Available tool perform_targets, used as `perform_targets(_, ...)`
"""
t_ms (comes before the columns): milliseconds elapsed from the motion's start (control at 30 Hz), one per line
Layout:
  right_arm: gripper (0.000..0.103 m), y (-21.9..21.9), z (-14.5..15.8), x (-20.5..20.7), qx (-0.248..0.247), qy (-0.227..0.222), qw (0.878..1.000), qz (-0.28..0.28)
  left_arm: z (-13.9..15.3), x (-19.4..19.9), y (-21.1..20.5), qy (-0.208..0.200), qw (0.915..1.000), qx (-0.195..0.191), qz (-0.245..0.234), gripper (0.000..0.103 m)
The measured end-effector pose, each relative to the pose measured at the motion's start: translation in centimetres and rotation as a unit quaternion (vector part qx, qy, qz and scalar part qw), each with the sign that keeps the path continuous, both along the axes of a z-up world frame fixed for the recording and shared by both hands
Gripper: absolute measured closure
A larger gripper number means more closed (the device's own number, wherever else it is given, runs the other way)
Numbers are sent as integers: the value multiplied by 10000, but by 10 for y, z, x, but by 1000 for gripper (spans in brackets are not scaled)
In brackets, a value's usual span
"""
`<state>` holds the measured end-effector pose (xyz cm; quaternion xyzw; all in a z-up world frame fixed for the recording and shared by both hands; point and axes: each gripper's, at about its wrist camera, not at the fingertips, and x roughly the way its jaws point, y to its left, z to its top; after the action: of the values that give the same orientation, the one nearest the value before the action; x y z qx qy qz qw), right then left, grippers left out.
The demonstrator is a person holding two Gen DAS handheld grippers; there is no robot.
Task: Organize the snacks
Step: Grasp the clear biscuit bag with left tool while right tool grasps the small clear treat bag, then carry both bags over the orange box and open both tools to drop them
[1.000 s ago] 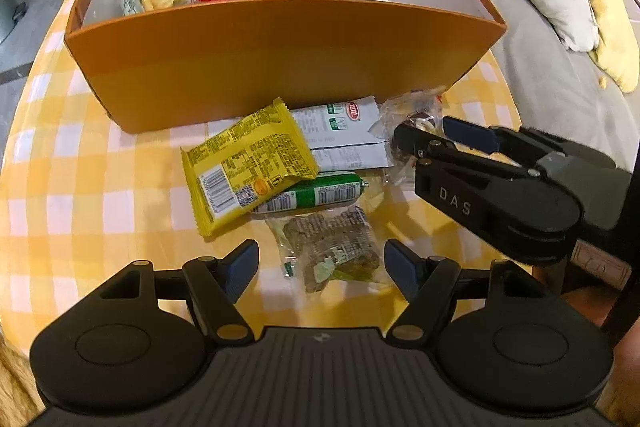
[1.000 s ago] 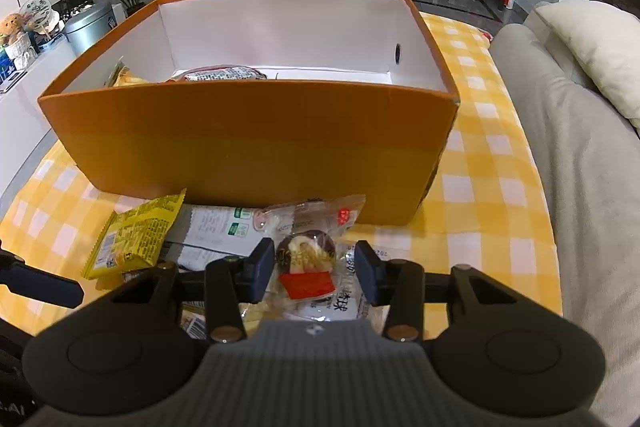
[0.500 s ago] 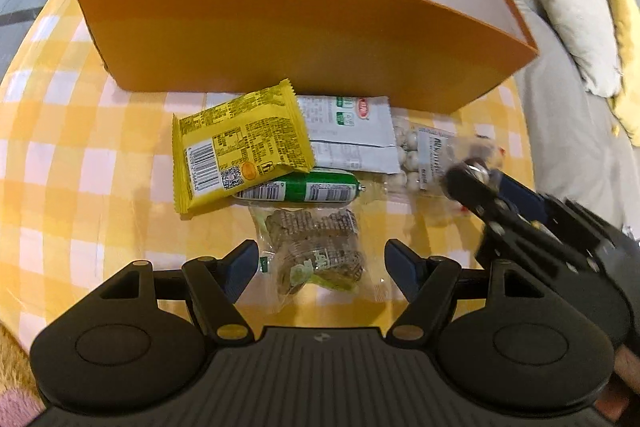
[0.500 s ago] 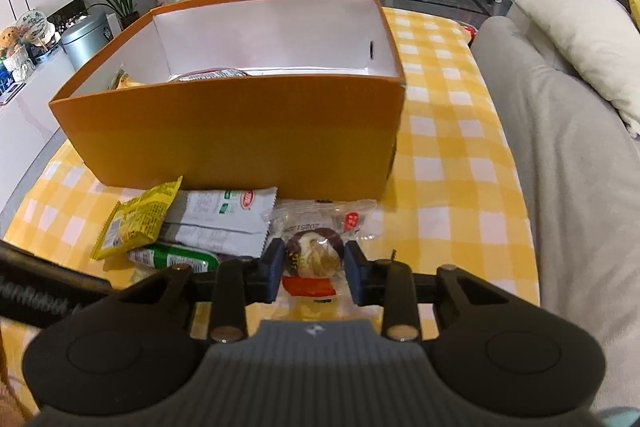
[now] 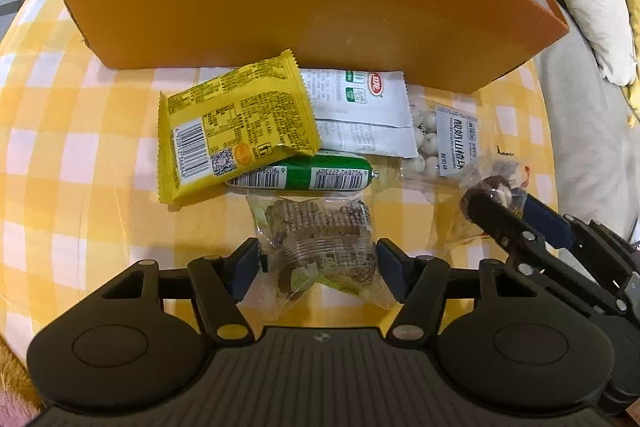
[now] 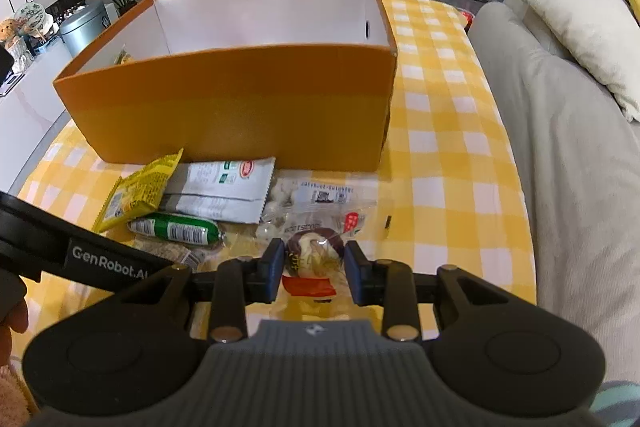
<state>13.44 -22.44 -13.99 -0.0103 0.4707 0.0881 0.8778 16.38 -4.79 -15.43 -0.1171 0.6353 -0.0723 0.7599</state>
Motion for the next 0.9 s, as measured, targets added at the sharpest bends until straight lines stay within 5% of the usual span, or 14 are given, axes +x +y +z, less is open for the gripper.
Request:
perform_targets(300,73,1,1,-3,-51,45,10000,-20,6,-6,-13,-173,9991,159,-357,50)
perform_targets(567,73,4,12,-12,3,-14,10000,-10,27,-25,-10,-548,9973,155,-460,50)
perform_targets(900,73,8,38,-20,123,-229,9997,50,86,-38,11,-1390,9894,-26,-427,50)
